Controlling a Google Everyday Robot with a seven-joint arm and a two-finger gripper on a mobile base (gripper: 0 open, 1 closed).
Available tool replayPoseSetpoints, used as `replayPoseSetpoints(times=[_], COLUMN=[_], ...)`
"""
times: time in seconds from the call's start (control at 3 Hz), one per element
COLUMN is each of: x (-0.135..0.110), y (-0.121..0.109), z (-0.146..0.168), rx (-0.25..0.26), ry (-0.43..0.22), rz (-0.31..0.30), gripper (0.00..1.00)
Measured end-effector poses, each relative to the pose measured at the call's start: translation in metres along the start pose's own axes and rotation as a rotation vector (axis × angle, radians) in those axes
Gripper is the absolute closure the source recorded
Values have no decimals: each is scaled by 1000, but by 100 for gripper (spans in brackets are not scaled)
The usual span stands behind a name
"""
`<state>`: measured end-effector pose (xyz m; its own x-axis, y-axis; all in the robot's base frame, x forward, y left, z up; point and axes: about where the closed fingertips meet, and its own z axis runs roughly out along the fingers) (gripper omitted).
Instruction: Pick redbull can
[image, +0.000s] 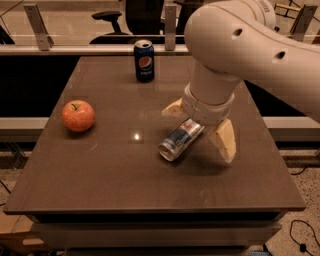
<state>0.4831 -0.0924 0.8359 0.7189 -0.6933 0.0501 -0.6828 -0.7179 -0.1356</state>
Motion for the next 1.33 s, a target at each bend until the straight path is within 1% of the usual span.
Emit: replayPoseSetpoints(times=[0.33,0.67,1.33], x=[-8,-12,-15], y=[2,2,3], z=[6,9,12], rx=[-17,-28,-42], ry=[-2,-7,-12], rz=[-18,-26,-28], gripper=[0,18,64])
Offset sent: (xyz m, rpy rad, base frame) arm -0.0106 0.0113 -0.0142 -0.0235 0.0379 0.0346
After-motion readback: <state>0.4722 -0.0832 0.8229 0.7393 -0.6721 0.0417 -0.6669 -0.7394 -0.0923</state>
